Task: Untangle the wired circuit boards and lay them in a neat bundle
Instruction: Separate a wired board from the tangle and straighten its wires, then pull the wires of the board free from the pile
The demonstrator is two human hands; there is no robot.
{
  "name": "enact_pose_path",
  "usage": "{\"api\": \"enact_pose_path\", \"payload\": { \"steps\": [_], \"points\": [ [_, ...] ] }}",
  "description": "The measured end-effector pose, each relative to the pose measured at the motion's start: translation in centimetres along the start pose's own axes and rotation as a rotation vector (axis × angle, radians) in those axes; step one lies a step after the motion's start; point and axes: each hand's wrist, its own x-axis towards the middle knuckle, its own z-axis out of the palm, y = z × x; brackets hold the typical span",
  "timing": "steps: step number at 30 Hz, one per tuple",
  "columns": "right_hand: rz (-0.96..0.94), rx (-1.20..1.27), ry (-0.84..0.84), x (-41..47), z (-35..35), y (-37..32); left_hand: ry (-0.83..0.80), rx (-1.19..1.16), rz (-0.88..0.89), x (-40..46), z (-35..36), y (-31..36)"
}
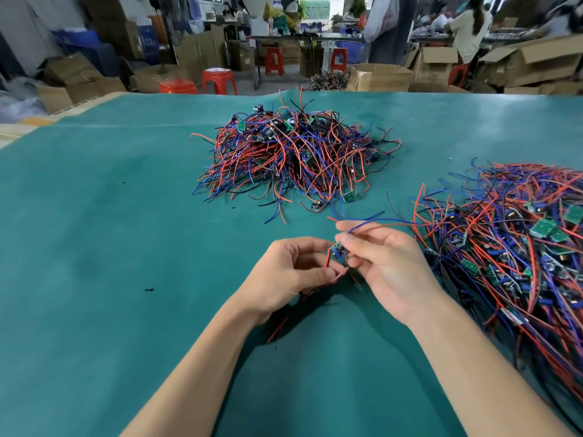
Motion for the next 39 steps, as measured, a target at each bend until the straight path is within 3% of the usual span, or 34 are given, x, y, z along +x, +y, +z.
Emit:
{"api": "enact_pose_path", "payload": {
  "steps": [5,10,13,21,25,31,35,37,39],
  "points": [
    [-0.095,0.114,0.207,0.3,-0.7,-1.1,-0.059,-0.011,-0.030,0.1,0.2,-0.2],
    [-0.111,0.157,0.309,0.2,-1.4,-1.7,-0.100,0.035,-0.043,0.0,0.2,-0.1],
    [-0.140,0.166,0.307,0.1,-1.1,-1.9,-0.104,0.081,-0.040,-0.2,0.2,0.1],
    [-0.195,-0.187,0.163,-0.5,0.9,0.3,-0.019,0.033,-0.014,0.0,0.2,0.0],
    [-0.201,-0.193,0.183,-0.3,0.3,0.0,-0.002,0.043,-0.035,0.1,0.0,-0.3],
    [-0.265,0.024,0.391,0.3,-1.9,-1.9,0.004,0.054,-0.034,0.2,-0.1,-0.4],
    [-0.356,0.176,0.618,1.1,-4.1,-2.8,0.057,-0.013,-0.004,0.1,0.0,-0.1],
    [-0.418,-0.019,0.790,1.4,-5.2,-2.7,0.125,-0.063,0.015,0.2,0.0,-0.1],
    [-0.461,-0.360,0.837,1.3,-5.1,-2.6,0.182,-0.113,0.021,0.3,-0.2,-0.2]
  ]
}}
